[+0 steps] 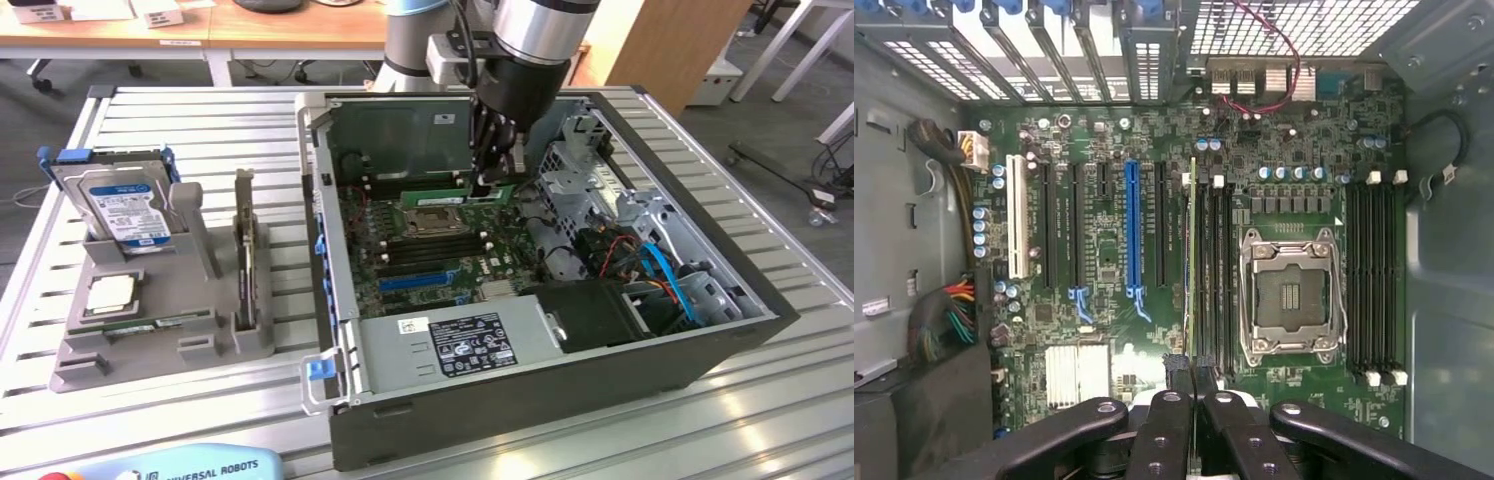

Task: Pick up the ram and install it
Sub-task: 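Insert the ram into the slot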

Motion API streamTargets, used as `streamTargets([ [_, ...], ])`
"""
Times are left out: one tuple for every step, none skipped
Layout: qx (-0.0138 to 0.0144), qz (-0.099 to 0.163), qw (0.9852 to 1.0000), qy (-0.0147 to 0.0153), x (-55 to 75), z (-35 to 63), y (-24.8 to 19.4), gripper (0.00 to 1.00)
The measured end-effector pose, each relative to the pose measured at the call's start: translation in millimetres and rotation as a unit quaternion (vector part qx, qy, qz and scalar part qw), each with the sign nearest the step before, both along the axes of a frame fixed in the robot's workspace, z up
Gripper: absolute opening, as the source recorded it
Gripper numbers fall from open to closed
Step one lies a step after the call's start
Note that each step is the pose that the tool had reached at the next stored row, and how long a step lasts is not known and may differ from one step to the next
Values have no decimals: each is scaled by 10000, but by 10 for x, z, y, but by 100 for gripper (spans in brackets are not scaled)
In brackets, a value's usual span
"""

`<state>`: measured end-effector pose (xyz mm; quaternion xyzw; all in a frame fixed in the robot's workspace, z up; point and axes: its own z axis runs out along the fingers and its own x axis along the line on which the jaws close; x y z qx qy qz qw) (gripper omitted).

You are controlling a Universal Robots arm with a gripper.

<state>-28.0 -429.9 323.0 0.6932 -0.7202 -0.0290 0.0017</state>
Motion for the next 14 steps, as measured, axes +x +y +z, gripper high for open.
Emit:
streamTargets([
  [0, -1, 10000, 0, 0, -5, 1, 11],
  [0, -2, 10000, 0, -1, -5, 1, 11],
  [-1, -2, 10000, 0, -1, -5, 1, 11],
  [0, -2, 10000, 0, -1, -6, 1, 11],
  [0, -2, 10000, 0, -1, -6, 1, 11],
  [0, -2, 10000, 0, -1, -6, 1, 11],
  [0, -2, 10000, 0, -1, -6, 1, 11],
  [0, -2, 10000, 0, -1, -6, 1, 11],
  [0, -2, 10000, 0, -1, -6, 1, 11],
  [2, -3, 10000, -1, -1, -8, 7, 11],
  [1, -4, 10000, -1, -2, -8, 17, 11],
  [0, -3, 10000, 0, -1, -8, 29, 11],
  [0, -2, 10000, 0, -1, -9, 43, 11],
  [0, -2, 10000, 0, -1, -10, 58, 11],
])
